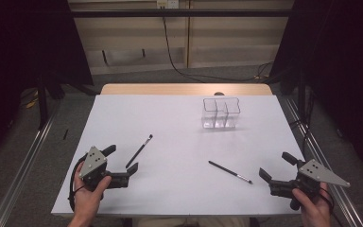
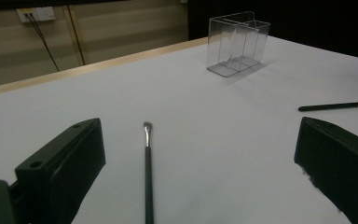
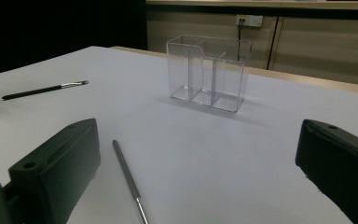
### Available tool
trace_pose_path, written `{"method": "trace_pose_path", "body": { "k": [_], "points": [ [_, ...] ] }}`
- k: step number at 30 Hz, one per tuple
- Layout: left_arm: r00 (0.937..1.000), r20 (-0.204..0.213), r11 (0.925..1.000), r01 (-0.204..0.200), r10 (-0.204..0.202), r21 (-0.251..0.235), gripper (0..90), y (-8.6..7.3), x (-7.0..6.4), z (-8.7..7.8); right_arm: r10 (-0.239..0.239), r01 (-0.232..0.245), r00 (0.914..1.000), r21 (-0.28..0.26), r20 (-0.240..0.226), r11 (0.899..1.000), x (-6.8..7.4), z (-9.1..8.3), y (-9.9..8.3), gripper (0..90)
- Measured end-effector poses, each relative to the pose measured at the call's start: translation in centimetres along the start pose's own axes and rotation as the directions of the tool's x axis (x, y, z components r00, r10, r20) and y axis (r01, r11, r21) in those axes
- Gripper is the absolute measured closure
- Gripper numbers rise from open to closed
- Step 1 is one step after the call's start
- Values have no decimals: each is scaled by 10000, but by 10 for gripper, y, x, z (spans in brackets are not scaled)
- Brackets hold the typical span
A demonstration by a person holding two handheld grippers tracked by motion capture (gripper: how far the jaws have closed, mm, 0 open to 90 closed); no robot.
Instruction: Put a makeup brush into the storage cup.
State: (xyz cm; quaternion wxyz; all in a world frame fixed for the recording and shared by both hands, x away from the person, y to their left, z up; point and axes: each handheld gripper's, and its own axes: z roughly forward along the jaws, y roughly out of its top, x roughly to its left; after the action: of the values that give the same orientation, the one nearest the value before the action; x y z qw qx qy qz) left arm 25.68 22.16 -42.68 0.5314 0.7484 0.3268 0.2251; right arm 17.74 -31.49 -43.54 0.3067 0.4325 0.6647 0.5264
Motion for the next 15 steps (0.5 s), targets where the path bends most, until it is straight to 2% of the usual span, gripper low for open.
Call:
{"method": "trace_pose_path", "body": {
  "k": [5,8,10,15],
  "points": [
    [9999,115,10000,-31,31,34,17,5,1,5,-102,102,9999,-26,-72,9999,1,0,0,0],
    [9997,226,10000,91,-92,36,19,6,3,7,-139,140,9999,23,-91,9999,1,0,1,0],
    [9999,116,10000,24,-24,-3,19,6,3,8,40,-39,9999,25,-164,10000,1,1,1,0],
    [9999,135,10000,-32,32,-34,19,11,6,12,119,-120,9998,-7,-145,9999,0,1,1,0]
  ]
}}
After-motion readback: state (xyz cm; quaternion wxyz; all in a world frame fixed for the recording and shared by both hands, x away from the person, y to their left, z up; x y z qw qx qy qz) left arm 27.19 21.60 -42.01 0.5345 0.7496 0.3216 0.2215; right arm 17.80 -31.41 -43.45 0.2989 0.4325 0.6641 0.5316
